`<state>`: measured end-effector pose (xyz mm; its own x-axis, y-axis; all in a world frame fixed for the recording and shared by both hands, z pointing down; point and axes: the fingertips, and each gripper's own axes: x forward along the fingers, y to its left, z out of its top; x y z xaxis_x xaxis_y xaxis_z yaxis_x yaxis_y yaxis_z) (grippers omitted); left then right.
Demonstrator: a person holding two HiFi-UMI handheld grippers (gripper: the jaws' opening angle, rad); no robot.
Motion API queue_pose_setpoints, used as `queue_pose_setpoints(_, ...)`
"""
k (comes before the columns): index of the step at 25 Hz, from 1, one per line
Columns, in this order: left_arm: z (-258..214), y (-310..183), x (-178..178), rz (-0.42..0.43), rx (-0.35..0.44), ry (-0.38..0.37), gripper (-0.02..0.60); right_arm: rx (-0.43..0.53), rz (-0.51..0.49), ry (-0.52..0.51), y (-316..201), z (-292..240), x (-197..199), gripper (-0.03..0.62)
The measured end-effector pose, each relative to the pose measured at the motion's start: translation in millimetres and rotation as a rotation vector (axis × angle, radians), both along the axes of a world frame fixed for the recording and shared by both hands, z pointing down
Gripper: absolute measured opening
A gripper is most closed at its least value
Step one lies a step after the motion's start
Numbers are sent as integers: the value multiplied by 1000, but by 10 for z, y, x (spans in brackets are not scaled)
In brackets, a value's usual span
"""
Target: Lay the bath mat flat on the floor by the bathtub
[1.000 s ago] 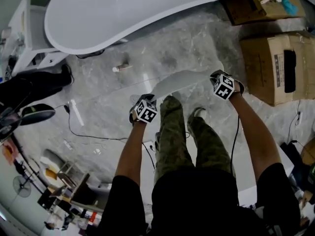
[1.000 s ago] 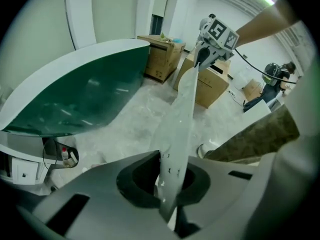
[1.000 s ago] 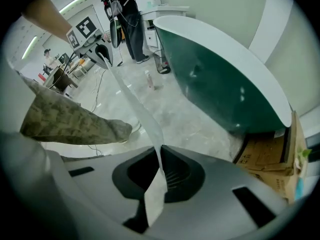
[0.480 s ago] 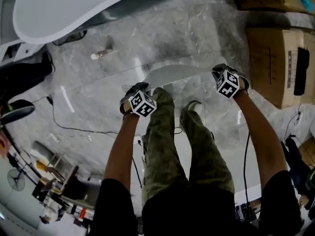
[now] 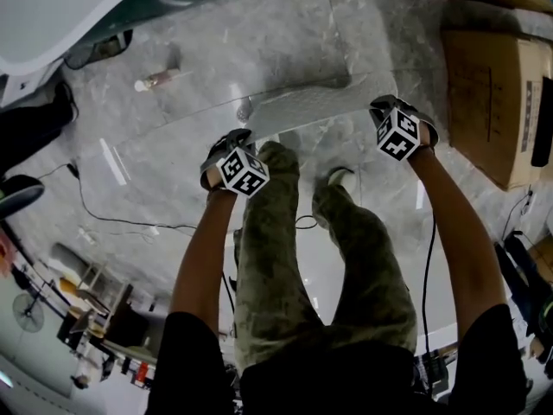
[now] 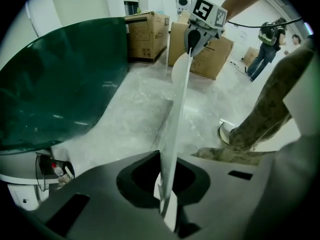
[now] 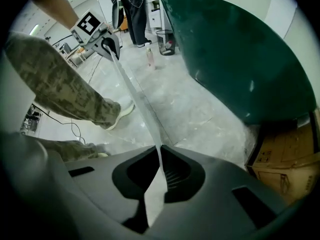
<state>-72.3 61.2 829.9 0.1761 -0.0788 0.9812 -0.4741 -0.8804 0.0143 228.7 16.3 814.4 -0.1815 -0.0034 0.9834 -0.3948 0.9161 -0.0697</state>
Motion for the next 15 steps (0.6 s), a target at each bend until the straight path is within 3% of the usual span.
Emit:
queue_pose_setpoints(6, 228, -249, -51, 84, 39, -15, 26, 89, 53, 0, -346, 230, -65, 29)
queue_pose_setpoints(11, 400, -674, -96, 73, 101, -25, 27, 256, 44, 9, -883, 373, -124, 29)
queue_pose_setpoints(15, 645, -925, -90, 94, 148, -30, 27, 354, 121, 13, -1314, 599, -152, 29)
